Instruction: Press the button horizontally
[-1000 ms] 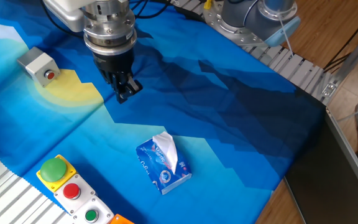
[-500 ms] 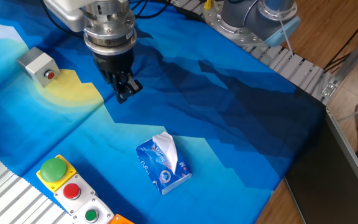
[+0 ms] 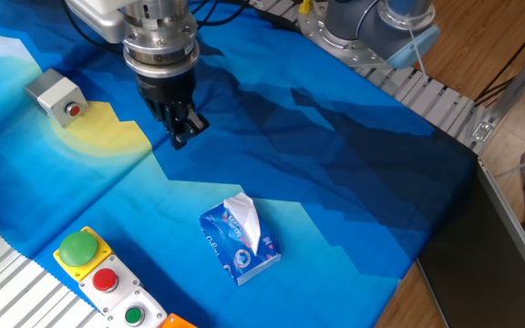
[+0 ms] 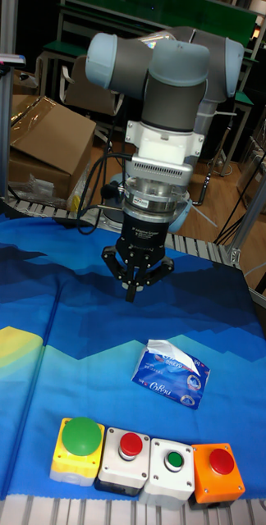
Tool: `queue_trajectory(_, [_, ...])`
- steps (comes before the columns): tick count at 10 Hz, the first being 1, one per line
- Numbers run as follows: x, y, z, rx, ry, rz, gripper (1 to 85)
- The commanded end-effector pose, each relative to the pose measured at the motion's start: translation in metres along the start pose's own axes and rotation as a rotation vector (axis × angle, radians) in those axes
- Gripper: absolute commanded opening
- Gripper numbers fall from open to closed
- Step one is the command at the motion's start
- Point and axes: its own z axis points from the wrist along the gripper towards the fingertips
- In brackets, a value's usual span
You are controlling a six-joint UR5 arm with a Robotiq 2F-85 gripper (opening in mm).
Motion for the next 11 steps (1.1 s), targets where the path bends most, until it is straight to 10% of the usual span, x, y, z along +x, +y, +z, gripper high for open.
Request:
queue_trajectory(1, [0.001,0.000,0.003,-0.028,-0.015,-0.001,1.0])
queue_trajectory(11, [0.016,-0.038,0.039,-0.054,-0.092,-0.129,1.0])
